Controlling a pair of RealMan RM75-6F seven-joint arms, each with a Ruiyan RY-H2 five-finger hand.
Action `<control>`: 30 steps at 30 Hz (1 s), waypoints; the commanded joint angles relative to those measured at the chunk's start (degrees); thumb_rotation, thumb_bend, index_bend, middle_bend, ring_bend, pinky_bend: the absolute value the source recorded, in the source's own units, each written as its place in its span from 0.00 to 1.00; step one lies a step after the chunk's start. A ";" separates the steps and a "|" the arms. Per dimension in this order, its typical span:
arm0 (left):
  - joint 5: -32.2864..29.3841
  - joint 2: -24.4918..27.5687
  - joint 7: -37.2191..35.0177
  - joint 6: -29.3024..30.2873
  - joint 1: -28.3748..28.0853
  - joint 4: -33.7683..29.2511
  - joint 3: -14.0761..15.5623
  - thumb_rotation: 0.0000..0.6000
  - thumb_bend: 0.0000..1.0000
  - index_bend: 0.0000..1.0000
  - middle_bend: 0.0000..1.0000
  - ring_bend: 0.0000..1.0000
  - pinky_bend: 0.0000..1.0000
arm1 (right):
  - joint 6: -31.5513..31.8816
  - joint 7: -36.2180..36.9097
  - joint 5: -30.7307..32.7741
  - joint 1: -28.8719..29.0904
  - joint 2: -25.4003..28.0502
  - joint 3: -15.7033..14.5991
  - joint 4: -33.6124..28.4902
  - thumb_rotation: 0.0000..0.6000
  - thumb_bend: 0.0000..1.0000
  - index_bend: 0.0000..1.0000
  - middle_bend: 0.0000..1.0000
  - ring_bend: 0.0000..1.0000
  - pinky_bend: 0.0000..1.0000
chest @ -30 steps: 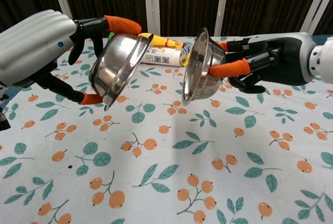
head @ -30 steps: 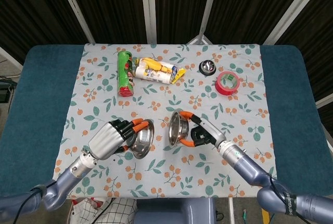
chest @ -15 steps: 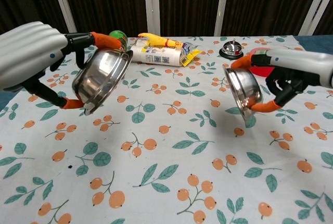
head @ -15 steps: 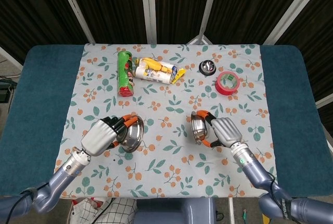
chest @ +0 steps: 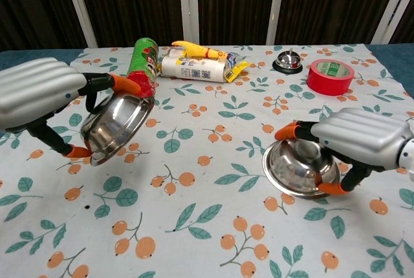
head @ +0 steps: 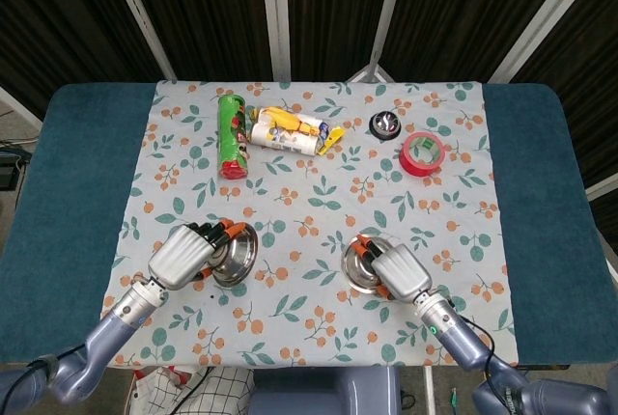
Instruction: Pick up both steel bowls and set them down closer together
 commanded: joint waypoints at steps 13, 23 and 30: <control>-7.38 -0.61 9.39 -7.42 0.49 0.54 -0.58 1.00 0.19 0.28 0.42 0.36 0.46 | 2.66 -1.40 -2.55 -0.94 -1.32 0.74 -1.83 1.00 0.33 0.08 0.30 0.43 0.69; -12.36 -1.44 15.67 -10.27 0.55 -1.47 -1.56 0.77 0.08 0.00 0.13 0.11 0.17 | 0.55 1.90 -0.54 -0.95 2.78 1.38 -8.45 1.00 0.33 0.00 0.00 0.14 0.50; -10.84 -2.01 15.11 -8.20 0.80 -1.90 -1.61 0.66 0.05 0.00 0.04 0.03 0.12 | -1.00 4.08 0.96 -0.98 5.85 1.48 -13.17 0.99 0.33 0.00 0.00 0.08 0.46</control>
